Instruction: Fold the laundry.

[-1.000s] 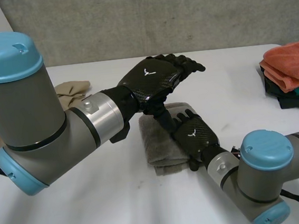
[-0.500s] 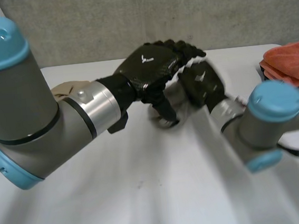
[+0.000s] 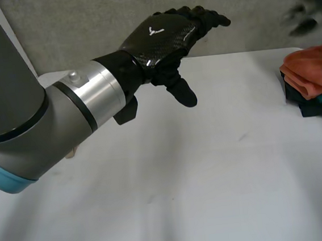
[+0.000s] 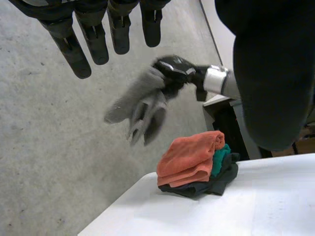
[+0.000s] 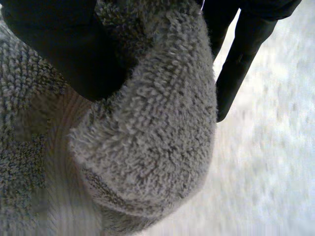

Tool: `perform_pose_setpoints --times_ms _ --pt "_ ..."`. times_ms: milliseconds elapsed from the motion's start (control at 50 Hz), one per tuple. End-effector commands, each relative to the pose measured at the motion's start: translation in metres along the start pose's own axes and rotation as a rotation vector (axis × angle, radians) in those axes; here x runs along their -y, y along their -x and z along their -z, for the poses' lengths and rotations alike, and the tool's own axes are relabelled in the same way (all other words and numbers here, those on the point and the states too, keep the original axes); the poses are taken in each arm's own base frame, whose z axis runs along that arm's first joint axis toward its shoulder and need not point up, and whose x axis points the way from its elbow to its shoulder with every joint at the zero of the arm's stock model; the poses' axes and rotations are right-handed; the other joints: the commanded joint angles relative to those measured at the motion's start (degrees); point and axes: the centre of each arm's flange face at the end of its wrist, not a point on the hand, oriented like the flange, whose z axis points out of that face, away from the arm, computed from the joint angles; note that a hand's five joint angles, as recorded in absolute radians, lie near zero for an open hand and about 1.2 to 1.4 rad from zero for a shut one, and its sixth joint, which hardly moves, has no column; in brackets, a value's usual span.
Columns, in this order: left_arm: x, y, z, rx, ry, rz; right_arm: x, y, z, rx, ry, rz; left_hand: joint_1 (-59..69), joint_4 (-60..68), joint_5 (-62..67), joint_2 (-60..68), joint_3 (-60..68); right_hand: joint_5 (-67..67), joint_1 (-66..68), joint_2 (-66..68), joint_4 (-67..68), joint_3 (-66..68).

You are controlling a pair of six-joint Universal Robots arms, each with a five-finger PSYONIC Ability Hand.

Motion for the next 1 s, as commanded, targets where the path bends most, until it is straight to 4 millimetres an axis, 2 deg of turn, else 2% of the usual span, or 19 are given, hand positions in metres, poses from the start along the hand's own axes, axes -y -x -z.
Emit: perform_pose_setpoints --times_ms 20,80,120,160,180,240,380,440,460,540,680,720,740,820,840,900,920,1000 --pt "-0.009 -0.006 -0.001 -0.014 0.025 0.013 -0.126 -0.044 0.073 0.11 0.247 -0.039 3.01 1.17 1.34 1.17 1.33 16.08 20.31 13.7 11.28 13.47" --pt "-0.015 -0.009 -0.003 -0.023 0.038 0.022 -0.149 -0.045 0.094 0.112 0.301 -0.048 3.01 1.17 1.34 1.17 1.33 16.08 20.31 13.7 11.28 13.47" --pt "-0.017 -0.01 -0.003 -0.027 0.043 0.023 -0.162 -0.056 0.112 0.084 0.342 -0.006 3.01 1.17 1.34 1.17 1.33 16.08 20.31 13.7 11.28 13.47" --pt "-0.021 -0.013 -0.002 -0.033 0.054 0.029 -0.164 -0.067 0.122 0.066 0.365 0.037 3.18 1.34 1.5 1.33 1.5 16.08 20.31 13.7 11.28 13.47" --pt "-0.021 -0.013 -0.002 -0.035 0.055 0.028 -0.162 -0.079 0.127 0.053 0.377 0.08 3.18 1.34 1.5 1.34 1.5 16.08 20.31 13.7 11.28 13.47" --pt "-0.02 -0.015 -0.002 -0.038 0.052 0.027 -0.155 -0.095 0.131 0.04 0.385 0.124 3.18 1.34 1.5 1.34 1.5 16.08 20.31 13.7 11.28 13.47" --pt "-0.019 -0.017 -0.002 -0.042 0.044 0.025 -0.126 -0.101 0.118 0.043 0.361 0.116 3.18 1.34 1.5 1.34 1.5 16.08 20.31 13.7 11.28 13.47" --pt "-0.017 -0.02 -0.002 -0.05 0.041 0.024 -0.116 -0.102 0.115 0.033 0.368 0.112 3.01 1.17 1.34 1.17 1.33 -10.19 -5.96 -12.56 -14.99 -12.8" --pt "-0.017 -0.022 -0.001 -0.053 0.039 0.023 -0.112 -0.102 0.114 0.028 0.384 0.1 3.18 1.34 1.5 1.33 1.5 -24.09 -19.86 -26.47 -28.89 -26.7" --pt "-0.015 -0.023 -0.001 -0.056 0.036 0.022 -0.103 -0.099 0.115 0.009 0.456 0.046 3.01 1.17 1.34 1.17 1.33 -53.92 -49.69 -56.3 -58.72 -56.53" --pt "-0.013 -0.026 0.0 -0.06 0.031 0.02 -0.073 -0.097 0.114 -0.006 0.54 -0.007 3.01 1.17 1.34 1.17 1.33 -53.92 -49.69 -56.3 -58.72 -56.53" --pt "-0.012 -0.028 0.0 -0.065 0.029 0.021 -0.065 -0.102 0.118 -0.03 0.569 -0.016 3.01 1.17 1.34 1.17 1.33 -53.92 -49.69 -56.3 -58.72 -56.53" --pt "-0.012 -0.029 0.0 -0.068 0.029 0.021 -0.063 -0.105 0.12 -0.047 0.582 -0.018 3.01 1.17 1.34 1.17 1.33 -53.92 -49.69 -56.3 -58.72 -56.53" --pt "-0.008 -0.032 0.002 -0.074 0.019 0.018 -0.044 -0.144 0.132 -0.226 0.647 0.024 2.85 1.0 1.17 1.0 1.16 -53.92 -49.69 -56.3 -58.72 -56.53" --pt "-0.007 -0.032 0.002 -0.074 0.018 0.019 -0.031 -0.164 0.136 -0.32 0.668 0.059 2.84 1.0 1.17 1.0 1.16 -53.92 -49.69 -56.3 -58.72 -56.53" --pt "-0.003 -0.033 0.003 -0.075 0.008 0.027 -0.009 -0.188 0.135 -0.439 0.676 0.141 2.84 1.0 1.17 1.0 1.16 -53.92 -49.69 -56.3 -58.72 -56.53" --pt "-0.001 -0.034 0.004 -0.075 0.005 0.029 0.005 -0.2 0.132 -0.501 0.677 0.209 2.84 1.0 1.17 1.0 1.16 -53.92 -49.69 -56.3 -58.72 -56.53" --pt "0.008 -0.033 0.006 -0.07 -0.022 0.037 0.029 -0.212 0.119 -0.588 0.62 0.309 2.68 0.84 1.0 0.83 1.0 -53.92 -49.69 -56.3 -58.72 -56.53"
